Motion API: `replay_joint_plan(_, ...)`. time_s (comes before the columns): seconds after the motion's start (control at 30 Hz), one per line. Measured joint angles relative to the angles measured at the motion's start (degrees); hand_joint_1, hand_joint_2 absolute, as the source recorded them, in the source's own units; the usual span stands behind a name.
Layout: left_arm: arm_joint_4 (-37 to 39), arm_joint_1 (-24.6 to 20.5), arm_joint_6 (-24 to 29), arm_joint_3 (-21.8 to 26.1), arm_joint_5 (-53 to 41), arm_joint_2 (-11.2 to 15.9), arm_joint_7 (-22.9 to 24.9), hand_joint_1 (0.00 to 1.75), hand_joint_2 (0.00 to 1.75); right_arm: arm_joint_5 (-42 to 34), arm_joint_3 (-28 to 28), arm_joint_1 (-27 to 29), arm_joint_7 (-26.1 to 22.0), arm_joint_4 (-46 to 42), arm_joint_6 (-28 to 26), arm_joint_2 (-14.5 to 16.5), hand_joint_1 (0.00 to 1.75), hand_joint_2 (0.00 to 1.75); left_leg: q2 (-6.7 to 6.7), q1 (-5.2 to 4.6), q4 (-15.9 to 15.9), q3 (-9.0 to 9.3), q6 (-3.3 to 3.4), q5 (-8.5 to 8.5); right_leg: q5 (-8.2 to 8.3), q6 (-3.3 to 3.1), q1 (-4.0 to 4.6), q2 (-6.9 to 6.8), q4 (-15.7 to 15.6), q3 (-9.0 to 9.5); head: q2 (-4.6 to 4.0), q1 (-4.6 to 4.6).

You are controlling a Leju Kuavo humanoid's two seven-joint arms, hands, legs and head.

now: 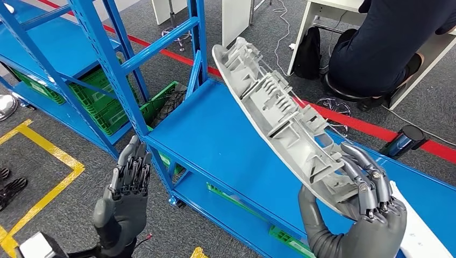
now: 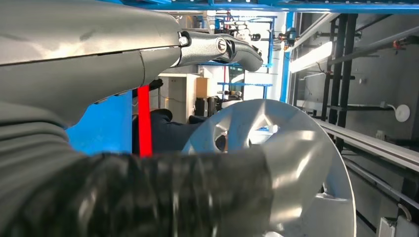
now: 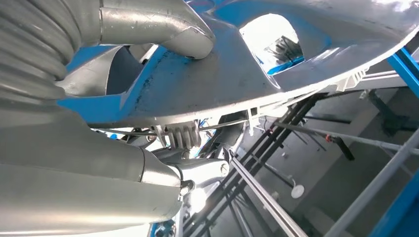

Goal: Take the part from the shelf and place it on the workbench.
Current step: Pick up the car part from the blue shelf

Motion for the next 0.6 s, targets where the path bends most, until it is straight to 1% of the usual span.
replay_joint_plan(0.13,-0.23,0.0,-0.37,0.0,-0.15,0.15,-0.37,0.0,0.0,-1.07,0.44,0.01,-0.45,0.13,0.0,0.07,1.75,1.75,0.0,-0.04,0.07,-0.02,0.01,-0.01,0.02,0.03,-0.04,0.0,-0.04,0.01,0.0,0.01)
replay_joint_plan(0.27,-0.4,0.0,-0.86,0.0,-0.72,0.25,-0.76,0.0,0.0,-2.55,0.53,0.06,-1.43,0.38,0.0,0.34,1.75,1.75,-0.01,-0.22,0.4,-0.23,0.27,-0.17,0.09,0.3,-0.31,0.0,-0.08,-0.03,0.0,-0.14)
replay_joint_plan(0.33,-0.43,0.0,-1.02,-0.01,-1.01,0.37,-0.92,0.0,0.0,-3.19,0.55,0.07,-1.86,0.46,0.0,0.46,1.75,1.75,-0.01,-0.33,0.47,-0.32,0.49,-0.15,0.19,0.51,-0.41,0.0,-0.13,-0.01,0.0,-0.21)
replay_joint_plan(0.4,-0.62,-0.01,-1.11,-0.02,-1.29,0.47,-1.08,0.0,0.0,-4.04,0.54,0.1,-2.45,0.54,0.01,0.59,1.75,1.75,0.06,-0.18,-0.05,-0.18,0.94,0.38,0.25,0.89,-0.45,0.02,-0.17,-0.17,0.0,-0.31)
replay_joint_plan(0.43,-0.74,-0.02,-1.18,-0.02,-1.51,0.49,-1.2,0.0,0.0,-4.57,0.52,0.13,-2.84,0.59,0.01,0.67,1.75,1.75,0.13,-0.02,-0.46,-0.07,1.21,0.8,-0.3,1.07,-0.44,0.02,0.33,-0.54,0.0,-0.29)
replay_joint_plan(0.47,-0.87,-0.03,-1.25,-0.02,-1.74,0.5,-1.32,0.0,0.0,-5.12,0.48,0.16,-3.25,0.66,0.02,0.73,1.75,1.75,0.21,0.16,-0.87,-0.01,1.43,1.19,-1.6,1.2,-0.44,0.01,1.92,-1.3,0.0,-0.1)
replay_joint_plan(0.5,-0.96,-0.02,-1.3,-0.02,-1.95,0.5,-1.43,0.0,0.0,-5.63,0.44,0.21,-3.63,0.74,0.02,0.78,1.75,1.75,0.31,0.3,-1.08,-0.08,1.57,1.46,-3.52,1.3,-0.52,0.0,4.75,-2.51,0.0,0.23)
replay_joint_plan(0.53,-0.99,-0.01,-1.34,-0.02,-2.1,0.51,-1.51,0.0,0.0,-6.05,0.4,0.26,-3.94,0.83,0.02,0.83,1.75,1.75,0.38,0.28,-1.07,-0.31,1.66,1.58,-5.71,1.43,-0.56,-0.01,8.65,-3.97,0.0,0.6)
replay_joint_plan(0.57,-1.02,0.01,-1.36,-0.02,-2.19,0.52,-1.55,0.0,0.0,-6.35,0.38,0.34,-4.14,0.91,0.02,0.86,1.75,1.75,0.46,0.27,-0.93,-0.6,1.67,1.65,-7.51,1.57,-0.64,-0.02,12.68,-5.42,0.0,0.9)
replay_joint_plan(0.6,-1.02,0.03,-1.37,-0.02,-2.23,0.54,-1.56,0.0,0.0,-6.56,0.37,0.42,-4.26,0.96,0.02,0.91,1.75,1.75,0.58,0.26,-0.69,-0.91,1.66,1.67,-8.37,1.7,-0.71,-0.02,15.49,-6.36,0.0,1.1)
